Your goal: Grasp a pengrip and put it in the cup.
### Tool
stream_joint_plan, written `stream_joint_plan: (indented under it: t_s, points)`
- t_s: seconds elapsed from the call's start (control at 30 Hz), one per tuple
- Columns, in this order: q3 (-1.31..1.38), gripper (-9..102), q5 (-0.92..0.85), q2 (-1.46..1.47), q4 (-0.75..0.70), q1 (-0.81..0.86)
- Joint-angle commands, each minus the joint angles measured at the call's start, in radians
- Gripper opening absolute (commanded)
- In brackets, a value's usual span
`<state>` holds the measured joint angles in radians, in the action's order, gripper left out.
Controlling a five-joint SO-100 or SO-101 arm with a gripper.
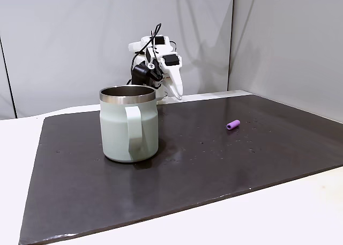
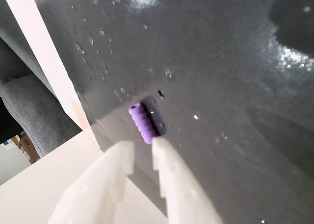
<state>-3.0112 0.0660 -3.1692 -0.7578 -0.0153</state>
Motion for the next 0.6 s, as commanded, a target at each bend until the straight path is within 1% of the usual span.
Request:
stream_joint_plan:
  t_s: [0.0,0.27,0.33,0.4,0.5,0.57]
  points:
    - [0.006,0,-0.046,-0.008,0.017,-0.040]
    - [0.006,0,-0.055,-0.008,0.018,-0.048]
    - [0.008,0,-0.074,-0.008,0.018,-0.071]
    - [0.040,0,-0.094,-0.008,-0.006,-0.078]
    - [0.135,5,-0.098,-0.002,-0.069,-0.087]
    - [0.229,8,-0.141,0.067,-0.112,-0.140]
